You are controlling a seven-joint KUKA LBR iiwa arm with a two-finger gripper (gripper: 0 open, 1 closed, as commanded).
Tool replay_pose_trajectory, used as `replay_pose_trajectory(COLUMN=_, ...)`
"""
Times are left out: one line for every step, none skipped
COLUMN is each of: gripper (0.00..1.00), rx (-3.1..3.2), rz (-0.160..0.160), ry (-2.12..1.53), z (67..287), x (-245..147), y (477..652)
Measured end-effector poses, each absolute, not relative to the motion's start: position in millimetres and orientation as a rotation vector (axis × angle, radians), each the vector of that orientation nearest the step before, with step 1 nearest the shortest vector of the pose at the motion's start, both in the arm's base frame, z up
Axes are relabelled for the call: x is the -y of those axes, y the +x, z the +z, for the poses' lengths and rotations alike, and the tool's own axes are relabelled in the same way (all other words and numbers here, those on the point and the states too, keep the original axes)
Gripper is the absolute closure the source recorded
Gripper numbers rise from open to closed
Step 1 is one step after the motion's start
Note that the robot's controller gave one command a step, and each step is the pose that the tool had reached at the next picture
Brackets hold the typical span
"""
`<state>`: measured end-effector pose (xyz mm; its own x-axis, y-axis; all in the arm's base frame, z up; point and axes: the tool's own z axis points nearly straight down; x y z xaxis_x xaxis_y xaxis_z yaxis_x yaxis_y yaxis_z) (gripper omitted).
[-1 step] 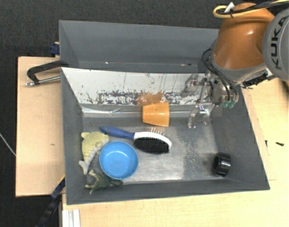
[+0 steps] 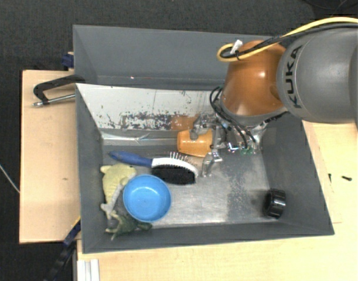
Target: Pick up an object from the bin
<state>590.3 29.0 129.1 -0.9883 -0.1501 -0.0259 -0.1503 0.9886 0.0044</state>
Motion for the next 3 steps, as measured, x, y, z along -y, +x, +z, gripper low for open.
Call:
replay_pose_trajectory(gripper=0.0, rx=-3.119, rz=0.005, ry=-0.37, z=135, x=-75, y=540.8)
replay_pose_trajectory(gripper=0.0, rx=-3.063, rz=-0.004, ry=-0.627, z=73, x=-80, y=538.0)
replay_pose_trajectory(gripper=1.0, rx=-3.06, rz=-0.003, ry=-0.628, z=75, x=-81, y=539.1)
